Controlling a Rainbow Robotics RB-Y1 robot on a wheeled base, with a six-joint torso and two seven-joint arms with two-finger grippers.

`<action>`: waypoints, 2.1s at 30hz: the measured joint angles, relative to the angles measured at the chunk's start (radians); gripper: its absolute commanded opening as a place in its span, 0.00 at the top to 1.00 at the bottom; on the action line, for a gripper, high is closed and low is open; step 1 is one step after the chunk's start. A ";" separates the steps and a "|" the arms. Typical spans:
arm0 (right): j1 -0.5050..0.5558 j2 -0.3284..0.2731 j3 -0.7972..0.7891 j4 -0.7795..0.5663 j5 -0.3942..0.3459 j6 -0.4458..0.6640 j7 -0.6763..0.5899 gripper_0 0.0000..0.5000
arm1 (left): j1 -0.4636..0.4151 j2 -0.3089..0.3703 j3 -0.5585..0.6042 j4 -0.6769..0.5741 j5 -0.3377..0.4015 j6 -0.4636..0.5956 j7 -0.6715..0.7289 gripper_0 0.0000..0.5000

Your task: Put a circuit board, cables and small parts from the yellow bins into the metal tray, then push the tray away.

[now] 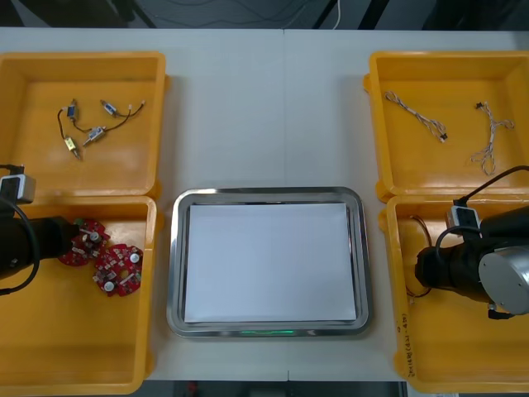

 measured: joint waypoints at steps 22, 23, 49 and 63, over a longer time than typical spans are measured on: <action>0.014 0.002 0.000 -0.002 0.005 -0.046 0.000 1.00 | 0.001 0.000 0.000 0.002 -0.006 0.000 0.000 1.00; 0.015 0.002 0.000 -0.002 0.005 -0.048 0.000 1.00 | 0.001 0.000 0.000 0.002 -0.006 0.000 0.000 1.00; -0.070 -0.043 -0.381 -0.291 -0.355 0.446 0.051 1.00 | 0.237 0.029 0.141 -0.112 0.030 -0.005 -0.001 1.00; -0.087 -0.334 -0.527 -0.301 -0.653 0.456 0.058 1.00 | 0.393 0.031 0.183 -0.146 0.038 -0.087 -0.095 1.00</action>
